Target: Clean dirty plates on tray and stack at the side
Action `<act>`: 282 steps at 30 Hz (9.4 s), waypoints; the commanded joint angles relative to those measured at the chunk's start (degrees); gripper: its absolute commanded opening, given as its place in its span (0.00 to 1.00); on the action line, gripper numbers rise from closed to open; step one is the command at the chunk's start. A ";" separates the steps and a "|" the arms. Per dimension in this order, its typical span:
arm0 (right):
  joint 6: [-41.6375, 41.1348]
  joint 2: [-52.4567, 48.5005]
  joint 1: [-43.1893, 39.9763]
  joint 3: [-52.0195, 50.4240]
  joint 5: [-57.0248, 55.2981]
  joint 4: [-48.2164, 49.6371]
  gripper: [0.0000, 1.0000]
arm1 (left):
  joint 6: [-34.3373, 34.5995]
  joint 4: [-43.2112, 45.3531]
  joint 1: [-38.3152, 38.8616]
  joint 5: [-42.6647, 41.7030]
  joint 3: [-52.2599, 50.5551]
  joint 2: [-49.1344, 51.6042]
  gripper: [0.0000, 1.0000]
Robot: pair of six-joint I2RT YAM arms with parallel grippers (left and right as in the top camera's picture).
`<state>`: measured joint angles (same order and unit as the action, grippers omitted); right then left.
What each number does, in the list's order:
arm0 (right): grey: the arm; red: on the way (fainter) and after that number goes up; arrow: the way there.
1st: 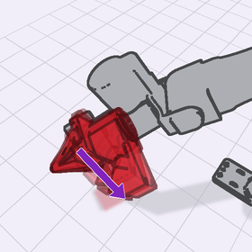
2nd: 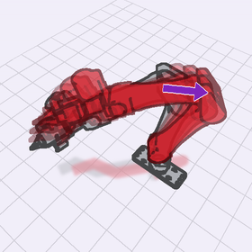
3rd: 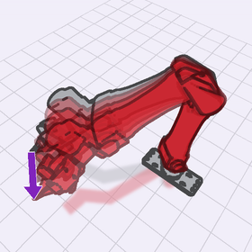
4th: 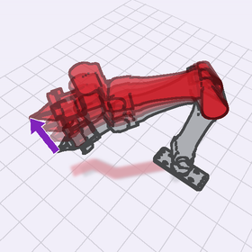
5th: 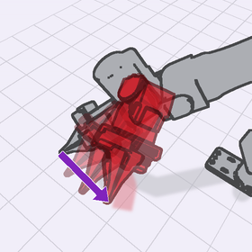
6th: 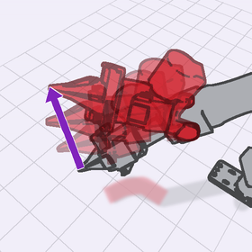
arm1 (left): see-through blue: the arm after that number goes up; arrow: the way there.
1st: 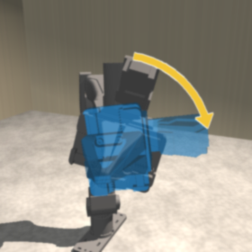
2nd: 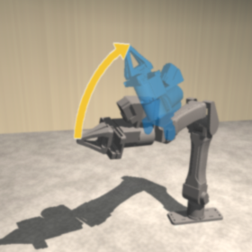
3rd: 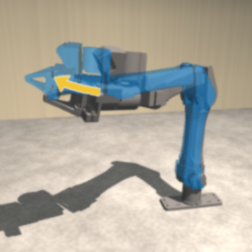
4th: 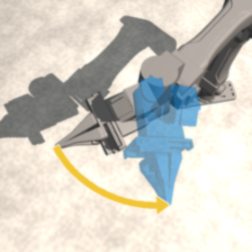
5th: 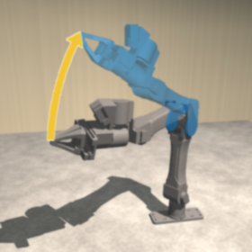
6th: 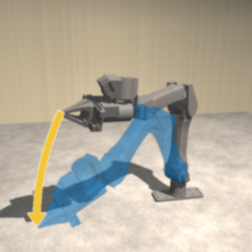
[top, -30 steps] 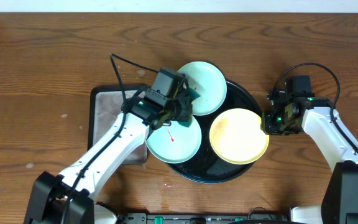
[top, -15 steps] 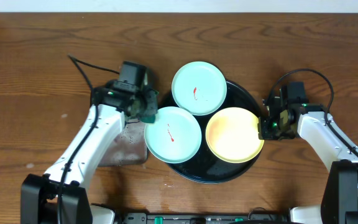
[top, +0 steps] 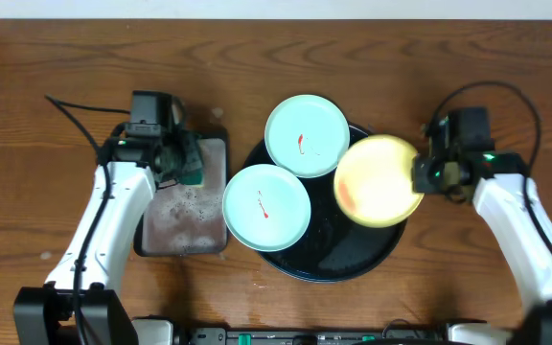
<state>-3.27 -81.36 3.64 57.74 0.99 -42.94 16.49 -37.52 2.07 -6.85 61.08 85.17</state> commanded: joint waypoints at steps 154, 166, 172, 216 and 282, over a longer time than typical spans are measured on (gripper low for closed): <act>-13.90 -27.02 30.56 5.31 16.81 8.20 0.50 | -8.55 -1.07 -1.03 5.64 -1.25 1.33 0.16; -13.81 -24.74 29.35 5.38 16.28 9.29 0.11 | -8.55 -1.09 -1.03 5.64 -1.25 1.33 0.16; -11.67 -16.76 26.21 5.38 11.61 7.52 0.01 | -8.55 -1.46 -1.03 5.64 -1.25 1.33 0.16; -11.08 -24.30 23.17 4.76 -0.46 -2.93 0.13 | -8.55 -1.44 -1.03 5.64 -1.25 1.33 0.17; -11.06 -24.30 23.19 4.72 -0.50 -4.63 0.01 | -6.60 6.82 -1.03 5.64 -18.47 4.96 0.47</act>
<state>-14.00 -104.86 27.05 63.00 2.76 -46.96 9.10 -30.68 1.28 -2.24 45.04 89.25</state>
